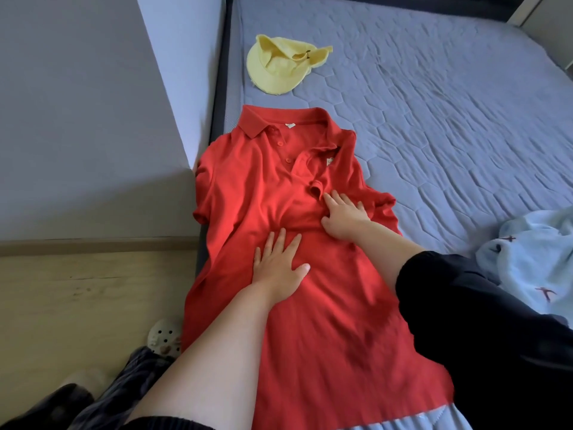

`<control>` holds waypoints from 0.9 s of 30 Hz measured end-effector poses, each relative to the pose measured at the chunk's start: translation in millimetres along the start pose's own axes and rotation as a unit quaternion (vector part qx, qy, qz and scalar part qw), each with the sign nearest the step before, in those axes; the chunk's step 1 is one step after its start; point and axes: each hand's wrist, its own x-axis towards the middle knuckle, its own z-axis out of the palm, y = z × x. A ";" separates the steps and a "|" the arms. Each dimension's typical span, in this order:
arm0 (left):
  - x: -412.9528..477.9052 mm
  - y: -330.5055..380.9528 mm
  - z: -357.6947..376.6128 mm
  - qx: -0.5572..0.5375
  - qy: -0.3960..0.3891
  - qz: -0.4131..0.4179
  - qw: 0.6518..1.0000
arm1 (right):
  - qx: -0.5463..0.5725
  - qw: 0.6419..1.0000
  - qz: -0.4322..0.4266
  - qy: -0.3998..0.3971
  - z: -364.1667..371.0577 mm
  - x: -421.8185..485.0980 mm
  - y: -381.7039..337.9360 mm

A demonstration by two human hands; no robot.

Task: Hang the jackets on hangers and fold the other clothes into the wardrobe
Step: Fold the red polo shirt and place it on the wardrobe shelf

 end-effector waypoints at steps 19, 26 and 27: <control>32.2 -76.7 -105.5 -0.568 0.178 -0.346 0.725 | 0.117 0.991 0.063 -0.034 34.0 19.6 -97.1; 47.8 -100.0 -127.9 -0.645 0.333 -0.340 0.598 | 0.115 0.991 0.059 -0.034 34.3 21.3 -96.1; 47.6 -98.9 -135.9 -0.603 0.394 -0.336 0.608 | 0.117 0.991 0.056 -0.034 34.3 21.5 -96.1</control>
